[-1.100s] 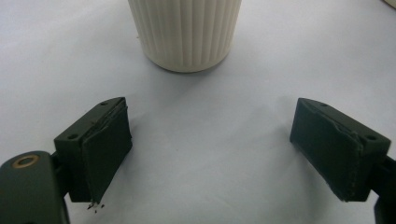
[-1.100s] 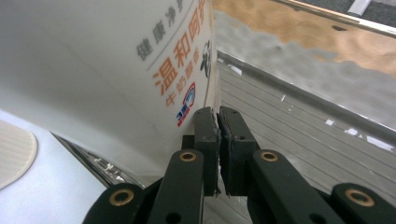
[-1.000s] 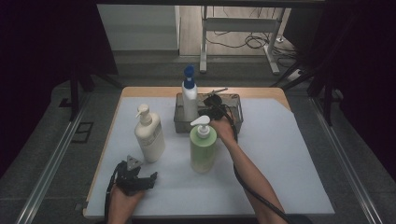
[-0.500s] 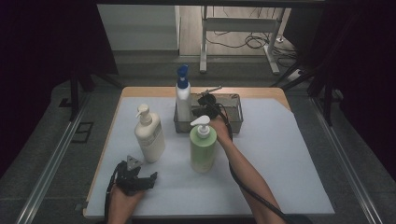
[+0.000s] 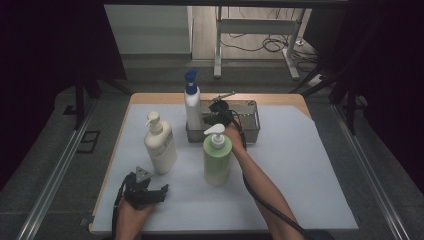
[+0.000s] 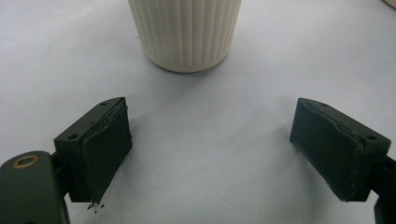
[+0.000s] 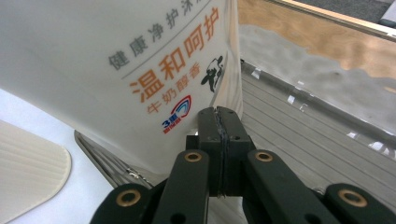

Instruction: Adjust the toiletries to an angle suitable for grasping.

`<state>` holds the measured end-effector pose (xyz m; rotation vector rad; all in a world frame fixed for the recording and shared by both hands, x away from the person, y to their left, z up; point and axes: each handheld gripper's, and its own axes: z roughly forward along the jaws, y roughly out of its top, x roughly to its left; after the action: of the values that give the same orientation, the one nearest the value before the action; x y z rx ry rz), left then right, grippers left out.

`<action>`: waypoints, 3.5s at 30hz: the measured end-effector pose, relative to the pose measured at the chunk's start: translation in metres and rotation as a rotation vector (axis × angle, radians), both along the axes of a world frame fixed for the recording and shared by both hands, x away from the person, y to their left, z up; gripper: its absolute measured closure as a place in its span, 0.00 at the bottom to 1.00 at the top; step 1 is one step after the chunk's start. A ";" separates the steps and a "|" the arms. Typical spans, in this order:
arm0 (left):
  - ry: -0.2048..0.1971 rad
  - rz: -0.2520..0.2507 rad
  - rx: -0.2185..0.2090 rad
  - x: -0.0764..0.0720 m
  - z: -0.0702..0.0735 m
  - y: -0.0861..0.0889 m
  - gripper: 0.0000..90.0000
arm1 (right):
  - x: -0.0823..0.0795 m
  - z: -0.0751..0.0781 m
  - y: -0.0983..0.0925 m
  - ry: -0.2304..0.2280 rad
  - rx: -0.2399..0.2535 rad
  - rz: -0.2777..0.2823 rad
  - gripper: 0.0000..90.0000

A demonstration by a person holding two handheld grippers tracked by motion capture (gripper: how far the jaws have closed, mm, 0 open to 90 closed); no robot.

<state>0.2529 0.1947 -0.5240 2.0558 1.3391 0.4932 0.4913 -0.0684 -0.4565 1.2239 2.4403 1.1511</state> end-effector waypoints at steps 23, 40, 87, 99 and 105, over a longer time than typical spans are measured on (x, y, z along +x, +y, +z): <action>-0.002 0.000 -0.001 0.000 0.000 0.000 0.13 | -0.009 0.010 -0.017 -0.053 -0.039 0.003 0.70; -0.003 0.000 -0.001 0.000 0.000 0.000 0.13 | -0.030 0.024 -0.037 -0.096 -0.057 0.048 0.50; -0.004 0.002 0.000 0.000 0.000 0.000 0.13 | -0.105 0.022 -0.124 -0.115 -0.054 0.111 0.31; -0.004 0.002 0.001 0.000 0.000 0.000 0.13 | -0.133 0.017 -0.132 -0.106 -0.048 0.170 0.22; -0.004 0.002 0.000 0.000 0.000 0.000 0.13 | -0.147 0.017 -0.130 -0.112 -0.031 0.209 0.16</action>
<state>0.2524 0.1942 -0.5243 2.0525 1.3388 0.4986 0.3447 -0.1987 -0.4396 0.8862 2.5371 1.1934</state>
